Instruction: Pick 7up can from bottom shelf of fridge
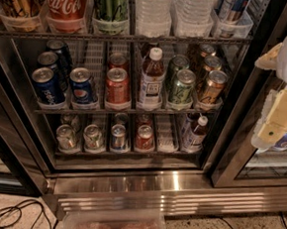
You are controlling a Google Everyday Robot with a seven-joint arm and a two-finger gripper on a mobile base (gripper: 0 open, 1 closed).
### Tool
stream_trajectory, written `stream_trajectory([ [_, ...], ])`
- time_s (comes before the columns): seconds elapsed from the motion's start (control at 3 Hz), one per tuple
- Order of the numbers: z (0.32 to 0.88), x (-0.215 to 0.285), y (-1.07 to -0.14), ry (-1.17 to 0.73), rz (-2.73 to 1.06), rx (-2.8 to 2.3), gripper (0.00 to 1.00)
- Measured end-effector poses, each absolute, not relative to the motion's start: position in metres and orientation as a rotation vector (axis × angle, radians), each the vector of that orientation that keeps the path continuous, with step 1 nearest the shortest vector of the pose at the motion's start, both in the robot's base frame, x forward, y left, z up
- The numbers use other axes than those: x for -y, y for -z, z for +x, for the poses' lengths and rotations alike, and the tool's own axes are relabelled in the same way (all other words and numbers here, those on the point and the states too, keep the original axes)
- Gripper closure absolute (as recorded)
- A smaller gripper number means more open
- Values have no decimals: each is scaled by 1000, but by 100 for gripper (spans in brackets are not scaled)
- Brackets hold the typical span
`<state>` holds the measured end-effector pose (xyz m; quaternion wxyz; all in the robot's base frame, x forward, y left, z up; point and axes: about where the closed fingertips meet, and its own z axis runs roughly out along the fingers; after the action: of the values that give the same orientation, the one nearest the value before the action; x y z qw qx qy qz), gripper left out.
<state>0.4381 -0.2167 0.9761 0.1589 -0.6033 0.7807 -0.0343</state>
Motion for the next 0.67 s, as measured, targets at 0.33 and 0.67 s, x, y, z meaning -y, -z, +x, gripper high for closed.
stream_trajectory([
  [0.33,438,217,-976,98,-1725,-2232,0],
  [0.67,441,207,-963,131,-1733,-2236,0],
])
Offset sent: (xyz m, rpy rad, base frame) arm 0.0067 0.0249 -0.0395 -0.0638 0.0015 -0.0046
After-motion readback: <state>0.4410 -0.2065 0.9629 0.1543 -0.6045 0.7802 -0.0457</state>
